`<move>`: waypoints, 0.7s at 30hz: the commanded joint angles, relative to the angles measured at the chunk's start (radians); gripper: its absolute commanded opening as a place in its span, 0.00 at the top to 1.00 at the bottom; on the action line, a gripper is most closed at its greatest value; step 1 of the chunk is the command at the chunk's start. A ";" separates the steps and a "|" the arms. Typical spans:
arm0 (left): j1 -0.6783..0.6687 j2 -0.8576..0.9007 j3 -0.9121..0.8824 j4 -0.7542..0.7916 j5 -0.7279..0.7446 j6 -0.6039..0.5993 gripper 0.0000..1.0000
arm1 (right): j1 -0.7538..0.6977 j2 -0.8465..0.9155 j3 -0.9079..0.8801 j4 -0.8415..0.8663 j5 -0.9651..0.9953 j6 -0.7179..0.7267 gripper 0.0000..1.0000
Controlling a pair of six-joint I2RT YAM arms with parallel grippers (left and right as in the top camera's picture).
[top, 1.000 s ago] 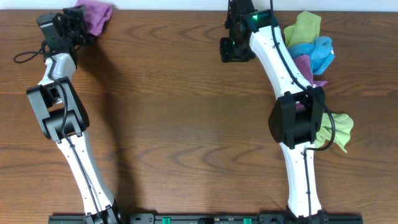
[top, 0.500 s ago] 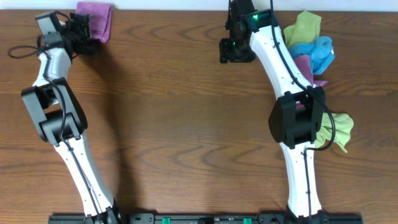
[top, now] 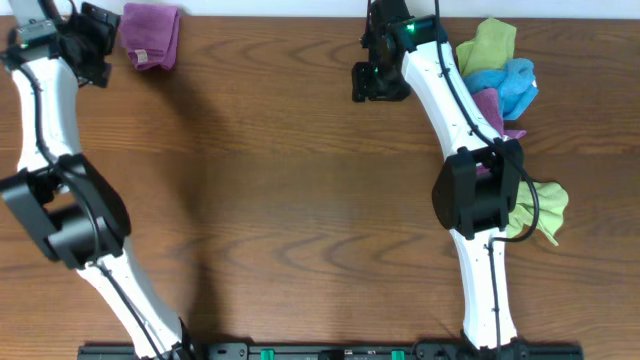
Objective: Fold the cloth
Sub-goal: 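Carry the folded cloth with the left gripper to the table's far-left edge and release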
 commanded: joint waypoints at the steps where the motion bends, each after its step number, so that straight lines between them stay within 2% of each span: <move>1: -0.005 -0.108 0.008 -0.059 -0.078 0.191 0.04 | 0.006 -0.064 0.014 0.001 -0.011 -0.032 0.45; 4: -0.026 -0.168 0.008 -0.175 -0.120 0.301 0.05 | 0.006 -0.134 0.014 0.006 0.035 -0.066 0.48; 5: -0.033 -0.178 0.008 -0.211 -0.121 0.329 0.20 | 0.006 -0.160 0.014 0.006 0.069 -0.066 0.50; 7: -0.046 -0.192 0.008 -0.287 -0.124 0.362 0.58 | 0.004 -0.210 0.014 0.001 0.122 -0.076 0.59; 9: -0.056 -0.202 0.008 -0.364 -0.126 0.366 0.86 | 0.002 -0.257 0.014 -0.014 0.170 -0.084 0.81; 10: -0.062 -0.208 0.008 -0.400 -0.127 0.366 0.94 | -0.001 -0.280 0.014 -0.028 0.187 -0.084 0.96; 12: -0.082 -0.231 0.008 -0.476 -0.141 0.380 0.94 | -0.007 -0.329 0.014 -0.060 0.205 -0.084 0.98; 15: -0.139 -0.291 0.008 -0.566 -0.270 0.400 0.94 | -0.010 -0.407 0.014 -0.127 0.244 -0.084 0.98; 17: -0.210 -0.355 0.008 -0.607 -0.374 0.415 0.94 | -0.007 -0.457 0.014 -0.198 0.309 -0.083 0.98; 21: -0.386 -0.483 0.006 -0.636 -0.533 0.423 0.94 | -0.007 -0.528 0.011 -0.316 0.318 -0.062 0.99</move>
